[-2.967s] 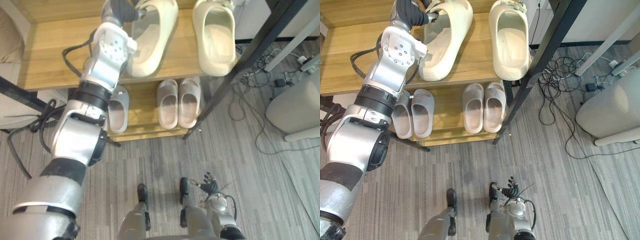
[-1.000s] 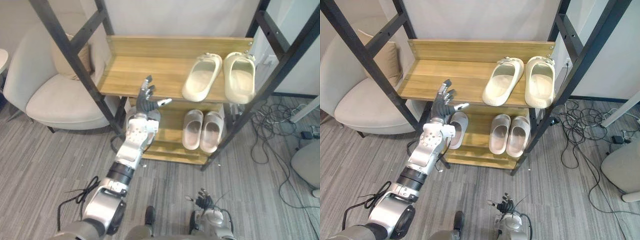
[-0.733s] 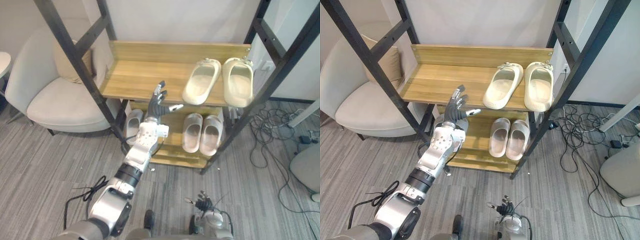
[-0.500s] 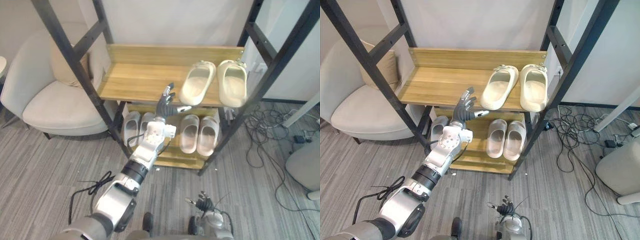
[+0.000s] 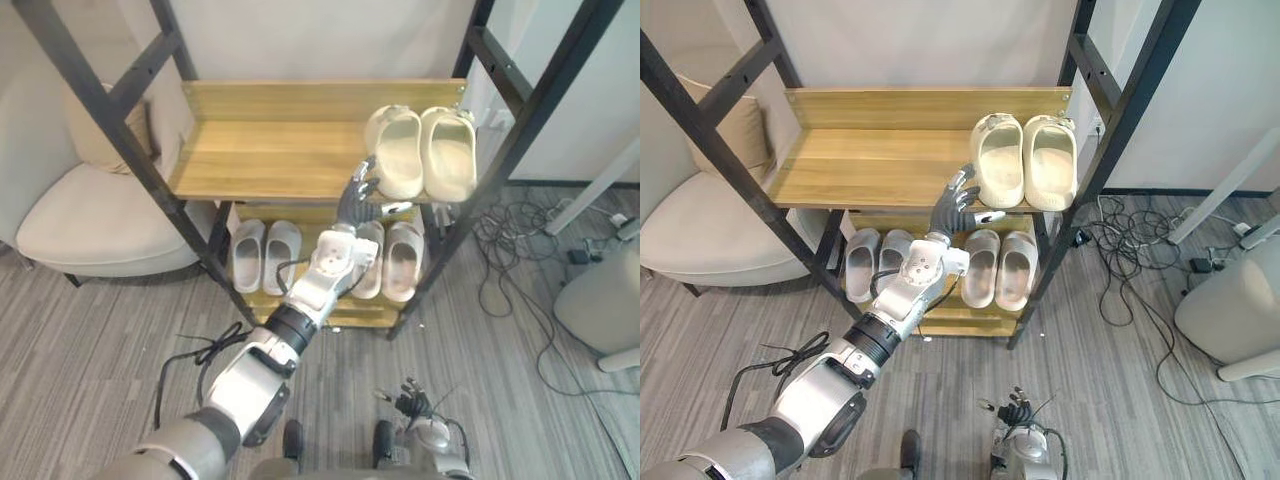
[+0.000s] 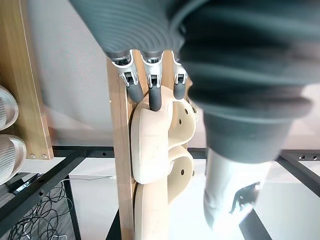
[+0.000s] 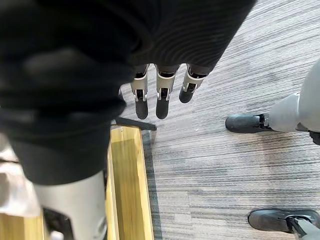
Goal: Organize the slippers on the shoe rack
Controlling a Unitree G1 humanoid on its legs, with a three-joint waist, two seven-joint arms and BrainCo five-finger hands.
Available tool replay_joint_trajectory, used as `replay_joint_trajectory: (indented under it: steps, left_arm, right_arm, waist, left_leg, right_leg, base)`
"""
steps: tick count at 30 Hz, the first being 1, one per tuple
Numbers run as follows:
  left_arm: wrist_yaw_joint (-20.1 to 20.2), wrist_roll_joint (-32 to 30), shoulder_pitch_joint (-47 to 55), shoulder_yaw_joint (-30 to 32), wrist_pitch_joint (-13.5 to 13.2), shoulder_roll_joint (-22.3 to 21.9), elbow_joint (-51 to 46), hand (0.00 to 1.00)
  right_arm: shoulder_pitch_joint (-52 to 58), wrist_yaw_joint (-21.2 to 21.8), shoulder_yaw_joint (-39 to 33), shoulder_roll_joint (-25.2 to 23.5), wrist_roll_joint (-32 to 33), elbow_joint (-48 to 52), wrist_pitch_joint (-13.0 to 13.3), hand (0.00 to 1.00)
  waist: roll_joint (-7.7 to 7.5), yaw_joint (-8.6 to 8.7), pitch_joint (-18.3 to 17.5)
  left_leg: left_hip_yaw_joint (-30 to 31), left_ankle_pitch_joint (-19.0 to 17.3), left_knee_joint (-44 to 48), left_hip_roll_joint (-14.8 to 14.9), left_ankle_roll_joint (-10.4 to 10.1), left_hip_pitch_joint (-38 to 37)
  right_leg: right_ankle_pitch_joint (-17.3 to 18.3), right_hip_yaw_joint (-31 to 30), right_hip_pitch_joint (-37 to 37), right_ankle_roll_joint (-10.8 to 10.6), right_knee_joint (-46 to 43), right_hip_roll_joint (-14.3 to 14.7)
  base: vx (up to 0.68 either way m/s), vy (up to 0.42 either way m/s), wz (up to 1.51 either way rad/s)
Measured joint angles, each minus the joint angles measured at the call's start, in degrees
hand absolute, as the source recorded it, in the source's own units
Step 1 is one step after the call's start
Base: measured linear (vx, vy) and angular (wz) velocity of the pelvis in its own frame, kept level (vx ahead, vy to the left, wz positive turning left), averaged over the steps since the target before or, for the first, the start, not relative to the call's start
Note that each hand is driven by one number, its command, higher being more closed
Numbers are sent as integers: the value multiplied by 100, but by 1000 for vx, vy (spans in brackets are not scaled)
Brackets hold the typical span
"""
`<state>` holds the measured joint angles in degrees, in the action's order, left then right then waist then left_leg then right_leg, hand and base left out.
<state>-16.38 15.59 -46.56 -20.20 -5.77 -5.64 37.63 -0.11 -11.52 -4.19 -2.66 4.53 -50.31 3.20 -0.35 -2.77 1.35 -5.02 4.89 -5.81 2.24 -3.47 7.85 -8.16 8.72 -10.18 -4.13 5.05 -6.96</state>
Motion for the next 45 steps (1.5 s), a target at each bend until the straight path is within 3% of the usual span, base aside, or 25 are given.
replay_joint_trajectory:
  steps: [7, 12, 15, 21, 24, 27, 29, 34, 39, 42, 45]
  left_arm:
    - [-9, 208, -178, 239, 57, 90, 47, 0]
    - [62, 216, -417, 394, 169, 540, 77, 0]
    - [177, 216, -466, 565, 169, 721, -158, 0]
    - [202, 216, -374, 651, 167, 1228, -1205, 0]
    - [195, 286, 131, 787, 82, 1505, -2454, 0]
    - [268, 497, 1070, 722, -209, 1574, -3920, 0]
    - [371, 624, 1605, 635, -357, 1556, -4492, 0]
    - [923, 852, 3396, 127, -467, 1310, -5407, 0]
    - [1547, 955, 4873, -195, -329, 1043, -5364, 0]
    - [1824, 941, 5544, -104, -197, 914, -4479, 0]
    - [1952, 883, 5838, 82, -38, 925, -2897, 0]
  right_arm:
    - [8, -35, -8, -74, 2, 15, 5, 0]
    - [15, -31, 10, -131, 0, 14, 17, 0]
    - [23, -27, 18, -134, 1, 14, 18, 0]
    - [37, 46, 315, -132, 7, 13, 14, 0]
    - [18, 103, 538, -132, 9, 14, 12, 0]
    - [13, 167, 753, -117, 8, 31, 9, 0]
    - [17, 194, 791, -114, 4, 48, 4, 0]
    - [23, 260, 970, -104, -13, 207, -21, 0]
    - [19, 276, 1146, -95, -235, 159, -38, 0]
    - [18, 338, 1257, -85, -241, -67, -39, 0]
    - [76, 399, 1349, -50, -242, -70, -37, 0]
  waist:
    - [-148, 35, 74]
    - [-151, 166, 77]
    - [-147, 244, 78]
    - [-126, 199, 90]
    - [-113, -9, 90]
    - [-88, -187, 78]
    - [-90, -362, 59]
    - [-3, -563, -111]
    - [74, -678, -269]
    - [86, -713, -387]
    - [82, -742, -386]
  left_leg:
    - [-110, -16, -3, -5, -2, -1]
    - [-147, -32, -4, 1, -12, -1]
    - [-58, -30, -3, 10, 19, -3]
    - [270, -20, 1, 14, 27, -71]
    - [487, -46, 1, 14, 16, -208]
    - [865, -108, 50, 3, -19, -269]
    - [991, -153, 105, -4, -32, -307]
    - [1384, -169, 131, -59, -52, -417]
    - [1649, -295, 310, -104, -65, -474]
    - [1791, -319, 334, -103, -91, -549]
    - [1863, -330, 342, -101, -109, -675]
  right_leg:
    - [-7, -98, -63, 26, 1, -5]
    - [-11, -104, -77, 32, 0, -5]
    - [-53, 0, -35, 41, -1, -6]
    - [56, 330, 220, 35, -2, -9]
    - [188, 587, 500, 30, -2, -13]
    - [327, 940, 788, 17, -2, -14]
    - [394, 1067, 927, 13, -2, -13]
    - [568, 1498, 1266, -27, -2, -25]
    - [696, 1775, 1545, -46, -2, -25]
    - [769, 1915, 1699, -51, -2, -3]
    - [813, 1954, 1837, -55, -2, 33]
  base:
    - [-29, 42, -9]
    - [9, 48, -4]
    - [41, 48, 10]
    - [55, 48, 28]
    - [32, 31, 42]
    - [23, 12, 57]
    - [33, -10, 52]
    - [48, -22, 39]
    - [41, -30, 29]
    - [21, -44, 25]
    - [-5, -40, 12]
